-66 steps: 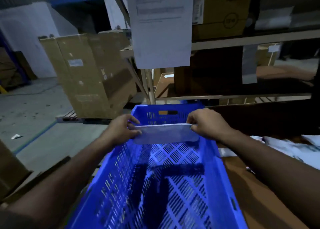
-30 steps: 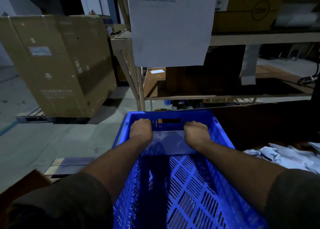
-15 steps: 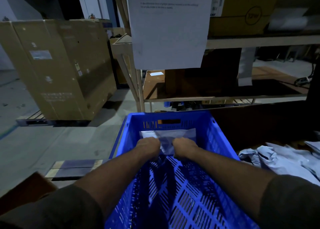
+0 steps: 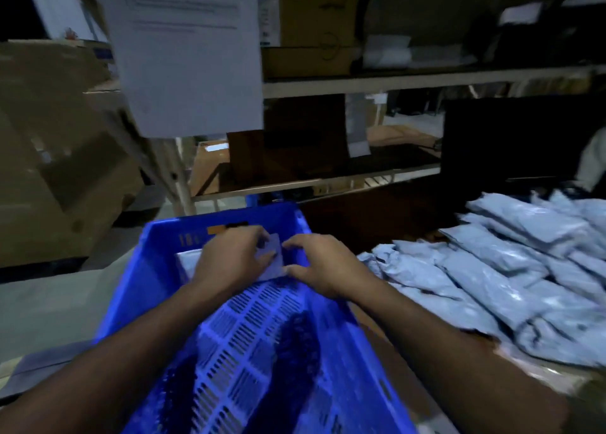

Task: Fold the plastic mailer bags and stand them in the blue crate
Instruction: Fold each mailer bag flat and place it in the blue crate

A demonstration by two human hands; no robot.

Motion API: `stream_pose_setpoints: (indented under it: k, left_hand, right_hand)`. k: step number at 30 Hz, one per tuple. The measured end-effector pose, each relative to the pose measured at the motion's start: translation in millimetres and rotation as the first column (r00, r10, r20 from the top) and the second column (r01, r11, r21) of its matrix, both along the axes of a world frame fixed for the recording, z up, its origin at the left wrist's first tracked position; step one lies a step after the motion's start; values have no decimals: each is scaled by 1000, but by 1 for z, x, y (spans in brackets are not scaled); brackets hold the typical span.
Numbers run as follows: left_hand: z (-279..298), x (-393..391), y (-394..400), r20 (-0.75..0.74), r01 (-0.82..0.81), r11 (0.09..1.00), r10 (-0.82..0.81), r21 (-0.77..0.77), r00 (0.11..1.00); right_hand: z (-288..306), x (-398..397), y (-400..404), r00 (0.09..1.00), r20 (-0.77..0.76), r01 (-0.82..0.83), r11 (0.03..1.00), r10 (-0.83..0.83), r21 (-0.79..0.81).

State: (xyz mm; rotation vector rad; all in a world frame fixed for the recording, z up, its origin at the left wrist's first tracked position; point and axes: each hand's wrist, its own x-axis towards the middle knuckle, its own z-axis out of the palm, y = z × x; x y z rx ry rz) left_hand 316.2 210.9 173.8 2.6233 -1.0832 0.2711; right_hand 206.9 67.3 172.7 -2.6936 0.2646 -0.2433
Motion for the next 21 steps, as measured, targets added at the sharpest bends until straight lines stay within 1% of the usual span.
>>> stream_pose_setpoints:
  k: [2,4,6,8,12,14,18,21]
  left_hand:
    - [11,-24,-18,20,68,992,-66,-105,998]
    - [16,-48,-39,50,128,981,-122,-143,991]
    - [18,-72,-64,56,163,977,-156,-136,986]
    - [16,-93,-92,46,183,977,-179,-106,983]
    - [-2,-130,-149,6,207,978,-207,-20,978]
    - [-11,-148,-178,-4,203,979,-203,33,979]
    - [-29,-183,-232,-41,202,969,-198,141,979]
    - [-51,-203,-266,-99,164,971,-149,172,984]
  right_hand:
    - [-4,-38,-18,991,115,49,993,-61,104]
    - [-14,-74,-41,965,217,105,973,-150,207]
    - [-25,-107,-67,940,251,161,949,-232,272]
    - [-37,-136,-95,932,227,218,936,-284,275]
    - [-70,-181,-158,918,184,309,924,-351,223]
    - [-83,-202,-190,912,149,358,918,-383,170]
    - [-112,-233,-248,907,105,408,913,-408,21]
    - [-136,-238,-275,930,91,365,920,-355,-146]
